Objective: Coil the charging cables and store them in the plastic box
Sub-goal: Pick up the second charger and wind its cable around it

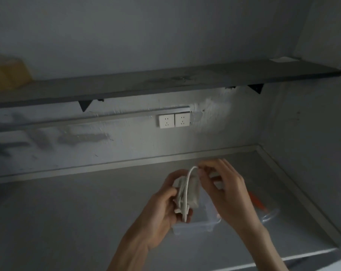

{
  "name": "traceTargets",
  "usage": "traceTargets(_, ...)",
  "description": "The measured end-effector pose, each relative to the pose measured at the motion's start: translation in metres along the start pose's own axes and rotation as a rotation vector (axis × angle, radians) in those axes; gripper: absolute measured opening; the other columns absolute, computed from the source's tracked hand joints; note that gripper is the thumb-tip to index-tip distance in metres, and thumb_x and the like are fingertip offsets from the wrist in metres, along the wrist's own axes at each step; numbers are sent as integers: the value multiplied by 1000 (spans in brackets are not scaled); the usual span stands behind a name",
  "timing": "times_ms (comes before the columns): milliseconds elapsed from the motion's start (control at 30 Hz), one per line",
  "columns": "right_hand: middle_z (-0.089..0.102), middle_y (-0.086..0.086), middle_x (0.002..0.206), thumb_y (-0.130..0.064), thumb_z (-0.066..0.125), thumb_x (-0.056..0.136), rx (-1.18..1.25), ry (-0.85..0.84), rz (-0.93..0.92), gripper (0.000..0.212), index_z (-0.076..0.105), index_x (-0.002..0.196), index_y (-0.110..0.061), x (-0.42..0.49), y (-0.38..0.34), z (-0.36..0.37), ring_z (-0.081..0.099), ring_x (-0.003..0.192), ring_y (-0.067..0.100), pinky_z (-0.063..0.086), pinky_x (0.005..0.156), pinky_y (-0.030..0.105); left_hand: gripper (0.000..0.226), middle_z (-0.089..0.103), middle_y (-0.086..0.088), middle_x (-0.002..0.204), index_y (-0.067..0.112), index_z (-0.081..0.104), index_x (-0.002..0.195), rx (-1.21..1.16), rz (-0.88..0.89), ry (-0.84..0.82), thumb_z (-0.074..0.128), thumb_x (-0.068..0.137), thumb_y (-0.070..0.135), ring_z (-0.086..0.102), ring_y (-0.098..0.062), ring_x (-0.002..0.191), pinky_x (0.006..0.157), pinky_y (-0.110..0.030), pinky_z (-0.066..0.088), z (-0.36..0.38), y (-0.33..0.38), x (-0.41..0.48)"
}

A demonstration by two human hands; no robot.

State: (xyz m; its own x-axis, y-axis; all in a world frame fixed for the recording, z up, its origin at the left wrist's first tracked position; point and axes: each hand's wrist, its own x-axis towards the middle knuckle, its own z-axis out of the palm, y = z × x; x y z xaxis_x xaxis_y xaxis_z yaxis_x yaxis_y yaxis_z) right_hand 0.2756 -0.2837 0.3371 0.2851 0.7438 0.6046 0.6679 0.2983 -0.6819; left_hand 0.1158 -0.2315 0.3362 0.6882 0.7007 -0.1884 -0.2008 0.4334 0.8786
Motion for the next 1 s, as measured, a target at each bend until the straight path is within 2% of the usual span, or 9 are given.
traceTargets(100, 62, -20, 93, -29, 63, 87, -65, -3, 38, 8, 67, 94, -29, 4, 3, 1, 65, 80, 5, 55, 65, 21, 48, 71, -6, 99, 33, 71, 111, 107, 5, -43, 37, 88, 8, 56, -15, 62, 61, -34, 48, 7, -9, -5)
traceTargets(200, 61, -20, 90, -22, 66, 85, -107, 74, 88, 9, 69, 92, -28, 8, 17, -14, 63, 76, 3, 49, 64, 11, 48, 64, -15, 103, 25, 70, 114, 64, 58, -59, 39, 78, 13, 52, -22, 65, 57, -34, 46, 7, -12, -8)
traceTargets(333, 59, -22, 80, -15, 72, 84, -146, -29, 134, 16, 69, 85, -31, -6, 26, -10, 60, 72, 0, 40, 63, 4, 46, 61, -16, 101, 18, 66, 118, 118, 189, -52, 37, 82, 14, 51, -23, 65, 56, -34, 45, 2, -6, -10)
traceTargets(500, 64, -8, 75, -9, 66, 80, 60, -61, 301, 15, 64, 80, -24, -42, 15, 30, 61, 64, 9, 45, 54, 15, 48, 64, -16, 109, 16, 62, 125, 113, 196, -66, 37, 84, 13, 55, -24, 70, 59, -36, 48, -5, -10, -5)
traceTargets(633, 58, -7, 78, 6, 69, 65, -263, -94, 305, 24, 64, 74, -15, -46, 10, 40, 55, 63, 14, 41, 54, 25, 39, 64, -23, 107, 17, 67, 120, 6, 21, -44, 47, 87, 24, 63, -31, 78, 61, -39, 56, -12, -8, -1)
traceTargets(733, 58, -1, 76, -6, 68, 60, -358, -170, 174, 14, 58, 67, -13, -44, 1, 39, 53, 60, 17, 31, 52, 21, 47, 69, -10, 93, 17, 59, 113, 173, 60, 83, 62, 82, 53, 67, -25, 73, 59, -41, 59, -9, -10, 1)
traceTargets(833, 64, -2, 74, -20, 66, 73, -380, -224, 77, 3, 64, 73, -18, -36, -6, 32, 59, 68, 19, 45, 56, 28, 43, 64, 4, 72, 20, 49, 101, 446, 224, 185, 66, 79, 52, 65, -20, 55, 48, -41, 57, -7, -11, 1)
traceTargets(933, 72, -7, 77, -18, 66, 80, -379, -329, 207, 9, 65, 85, -25, -18, -4, 15, 68, 77, 17, 52, 62, 31, 26, 65, -5, 66, 20, 45, 100, 335, 252, 88, 53, 94, 44, 63, -28, 45, 36, -29, 47, -11, -10, -1)
traceTargets(1000, 70, -19, 69, -18, 66, 81, -259, -415, 294, 10, 63, 83, -28, -6, 0, 2, 66, 67, -2, 47, 57, 16, 21, 64, -9, 68, 22, 46, 97, 269, 247, 44, 49, 95, 42, 61, -32, 46, 37, -26, 43, -16, -10, -1)
